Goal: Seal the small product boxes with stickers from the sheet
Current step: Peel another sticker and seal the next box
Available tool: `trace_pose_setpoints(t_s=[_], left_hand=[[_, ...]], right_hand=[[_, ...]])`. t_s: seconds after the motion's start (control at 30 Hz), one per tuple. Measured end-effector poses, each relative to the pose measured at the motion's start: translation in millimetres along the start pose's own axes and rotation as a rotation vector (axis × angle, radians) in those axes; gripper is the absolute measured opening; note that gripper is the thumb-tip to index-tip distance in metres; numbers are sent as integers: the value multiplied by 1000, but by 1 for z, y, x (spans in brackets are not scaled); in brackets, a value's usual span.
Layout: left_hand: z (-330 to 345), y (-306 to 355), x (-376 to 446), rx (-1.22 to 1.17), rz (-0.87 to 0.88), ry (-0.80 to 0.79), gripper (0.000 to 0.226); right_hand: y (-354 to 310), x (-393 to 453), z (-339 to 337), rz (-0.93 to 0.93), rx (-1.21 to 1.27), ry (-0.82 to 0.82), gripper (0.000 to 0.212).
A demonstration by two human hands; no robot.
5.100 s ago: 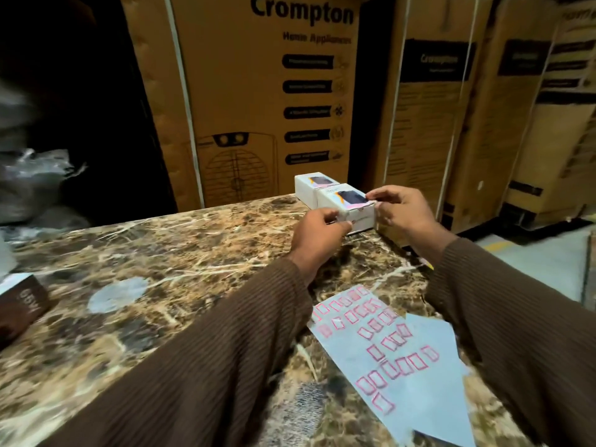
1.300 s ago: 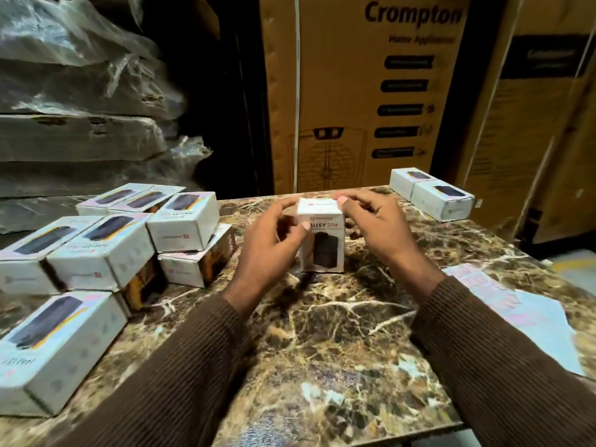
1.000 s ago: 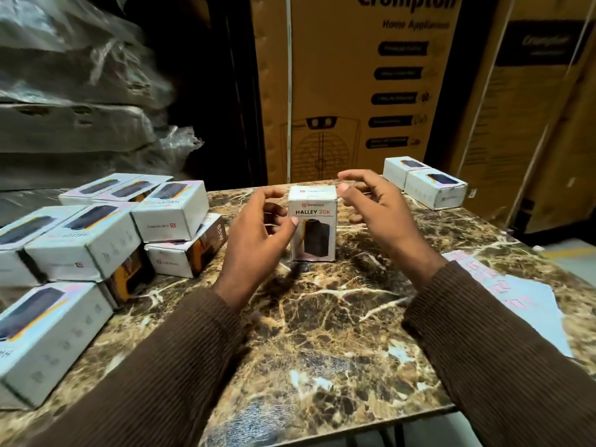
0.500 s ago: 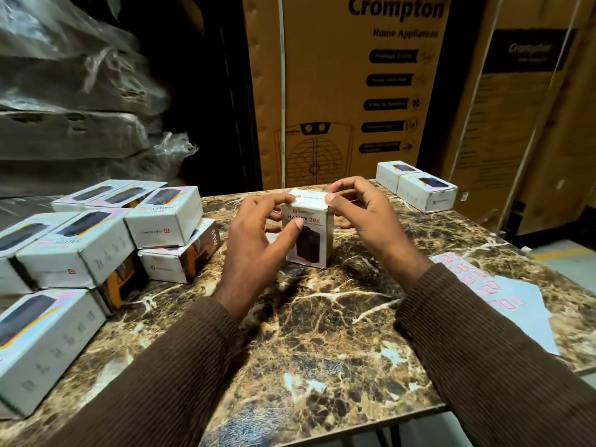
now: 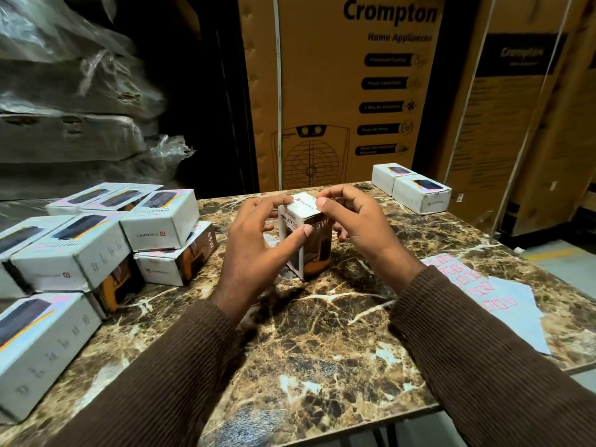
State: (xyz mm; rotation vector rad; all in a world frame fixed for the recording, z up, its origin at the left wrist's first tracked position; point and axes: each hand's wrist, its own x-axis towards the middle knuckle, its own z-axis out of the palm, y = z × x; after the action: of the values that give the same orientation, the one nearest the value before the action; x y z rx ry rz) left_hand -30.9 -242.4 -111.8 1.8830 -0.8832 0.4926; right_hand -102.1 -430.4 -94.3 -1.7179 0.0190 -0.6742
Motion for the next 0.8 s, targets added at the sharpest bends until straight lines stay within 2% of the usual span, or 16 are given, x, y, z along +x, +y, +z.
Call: trace_pose_setpoints(t_s=[0.17, 0.3, 0.4, 0.5, 0.63, 0.8], left_hand=[[-5, 0, 1, -104, -44, -40, 50], [-8, 1, 1, -177, -47, -75, 49], [-5, 4, 0, -97, 2, -29, 49], [-4, 9, -3, 18, 100, 52, 45], [-4, 13, -4, 151, 202, 68, 36], [-9, 5, 0, 178, 202, 61, 27]], right_hand=[[-1, -1, 2, 30, 56, -39, 15], [0, 1, -1, 9, 51, 1, 10], [1, 4, -2, -18, 12, 9, 22], [-1, 4, 0, -25, 45, -54, 33], [1, 2, 0, -38, 19, -75, 21], [2, 2, -7, -93, -84, 70, 8]])
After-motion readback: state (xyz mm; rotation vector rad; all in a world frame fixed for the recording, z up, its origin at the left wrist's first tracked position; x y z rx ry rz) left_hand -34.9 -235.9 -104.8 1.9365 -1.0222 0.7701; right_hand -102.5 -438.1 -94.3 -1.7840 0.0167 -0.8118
